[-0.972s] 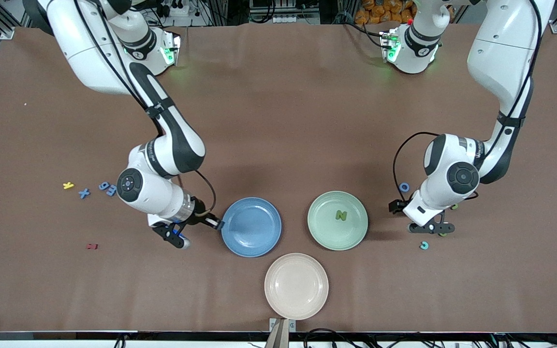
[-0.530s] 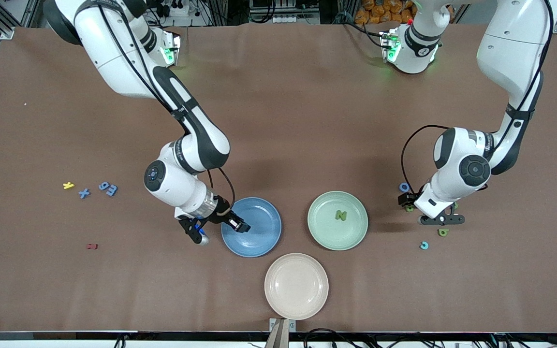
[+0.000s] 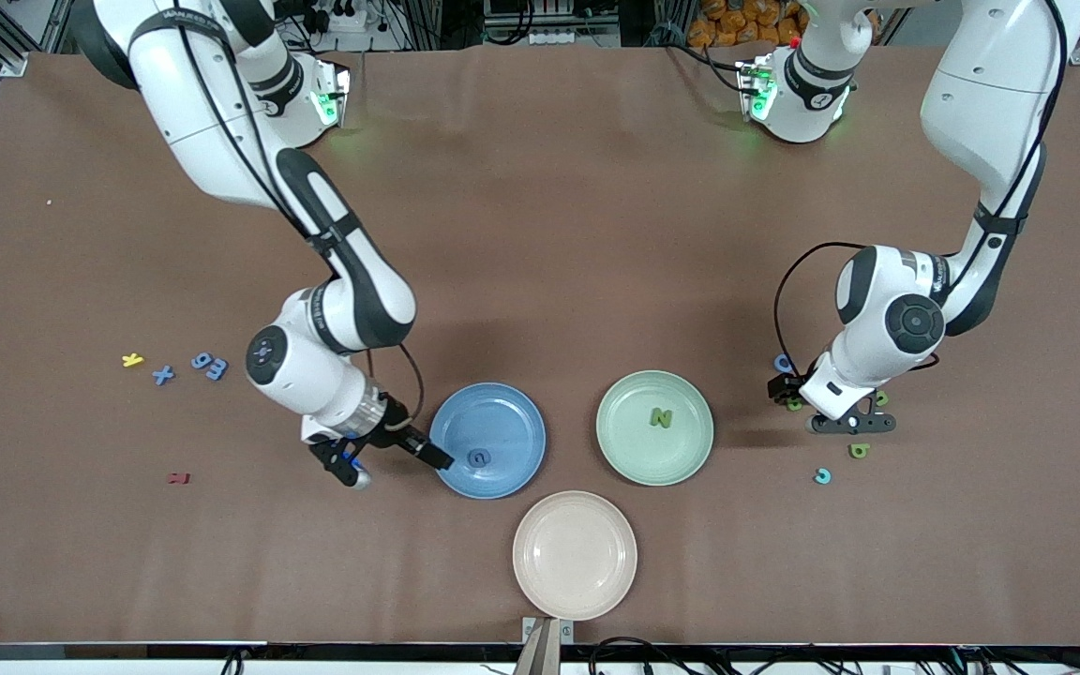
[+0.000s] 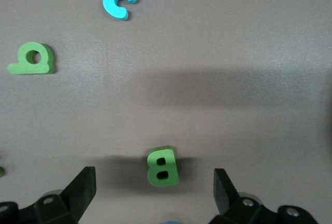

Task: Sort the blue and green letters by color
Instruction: 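Release the N in the green plate while the right gripper drops the G, then grasp the green B with the left gripper and place it in the plate, then grasp the blue X with the right gripper while the left gripper withdraws, then carry the X to the blue plate while the left gripper grasps the u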

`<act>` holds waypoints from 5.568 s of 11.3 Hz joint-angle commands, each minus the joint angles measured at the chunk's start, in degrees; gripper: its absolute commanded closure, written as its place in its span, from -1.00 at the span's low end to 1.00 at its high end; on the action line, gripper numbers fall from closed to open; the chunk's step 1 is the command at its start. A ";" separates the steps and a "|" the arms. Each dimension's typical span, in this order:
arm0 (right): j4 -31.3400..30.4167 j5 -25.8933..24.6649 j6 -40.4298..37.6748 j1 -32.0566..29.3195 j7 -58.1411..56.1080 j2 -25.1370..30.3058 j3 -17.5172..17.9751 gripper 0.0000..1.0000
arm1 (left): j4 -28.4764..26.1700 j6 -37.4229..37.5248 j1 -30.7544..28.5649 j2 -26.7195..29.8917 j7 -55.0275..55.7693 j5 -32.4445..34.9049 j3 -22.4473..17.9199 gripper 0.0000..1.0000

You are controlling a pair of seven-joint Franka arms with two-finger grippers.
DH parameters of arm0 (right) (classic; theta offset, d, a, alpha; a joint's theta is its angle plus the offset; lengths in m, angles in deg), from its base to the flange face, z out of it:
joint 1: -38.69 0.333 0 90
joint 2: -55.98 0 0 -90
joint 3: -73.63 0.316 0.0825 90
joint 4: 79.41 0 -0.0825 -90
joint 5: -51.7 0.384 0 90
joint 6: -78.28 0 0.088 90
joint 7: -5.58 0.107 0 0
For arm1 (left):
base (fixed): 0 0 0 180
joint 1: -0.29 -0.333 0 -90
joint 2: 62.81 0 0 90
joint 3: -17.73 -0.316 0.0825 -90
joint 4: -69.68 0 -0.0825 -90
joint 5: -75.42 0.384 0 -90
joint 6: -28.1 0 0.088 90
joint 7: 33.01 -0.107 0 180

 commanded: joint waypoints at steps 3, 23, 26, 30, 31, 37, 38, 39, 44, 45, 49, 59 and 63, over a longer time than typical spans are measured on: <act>-21.20 -0.58 -1.14 -1.96 -21.13 13.14 -7.64 -1.00 | -0.86 -2.66 -0.37 -1.04 0.61 0.72 0.47 -1.00; -31.35 -18.17 -1.15 -20.77 -88.21 14.31 -19.44 -1.00 | 13.81 7.53 15.08 -2.62 29.93 -1.91 0.47 1.00; -30.73 -17.72 -0.27 -20.77 -87.95 13.70 -19.26 -1.00 | 18.20 7.44 19.05 -6.13 38.91 -2.00 0.47 0.80; -30.12 -15.53 -0.27 -20.24 -87.86 13.52 -19.17 -1.00 | 17.08 7.88 18.27 -5.01 33.42 0.36 0.29 -1.00; -30.12 -15.44 -0.18 -20.24 -87.94 13.43 -19.17 -1.00 | 16.46 8.58 16.61 -4.21 30.61 0.46 0.38 -1.00; -29.76 -15.26 1.84 -20.15 -87.86 12.20 -19.09 -1.00 | 12.33 12.10 3.00 -1.84 15.03 3.87 5.99 -1.00; -29.68 -15.26 1.84 -20.07 -87.77 12.03 -19.09 -1.00 | 11.45 12.01 -0.07 -1.40 14.15 7.28 7.74 -1.00; -29.68 -15.26 1.84 -20.15 -87.68 12.02 -18.74 -1.00 | 10.66 12.01 -2.89 -1.22 12.23 9.49 9.07 -1.00; -29.68 -15.17 1.66 -20.50 -87.42 12.11 -18.30 1.00 | 7.93 12.01 -13.88 -0.52 -0.86 9.86 10.66 -1.00; -29.59 -15.17 1.49 -20.68 -87.42 12.20 -17.95 1.00 | 7.32 11.84 -15.38 -0.43 -2.28 9.86 10.66 -1.00; -25.56 -15.17 -4.28 -20.68 -87.24 13.16 -17.86 1.00 | 5.12 10.00 -23.03 0.01 -10.80 9.86 11.98 -1.00; -13.08 -4.71 -15.12 -7.26 -68.23 12.55 -17.86 1.00 | -3.41 -4.24 -24.62 -0.60 -10.90 9.86 11.19 -1.00; -10.61 -4.54 -14.77 2.42 -47.64 11.32 -17.86 1.00 | -3.50 -4.60 -24.63 -1.39 -10.99 10.65 10.32 -1.00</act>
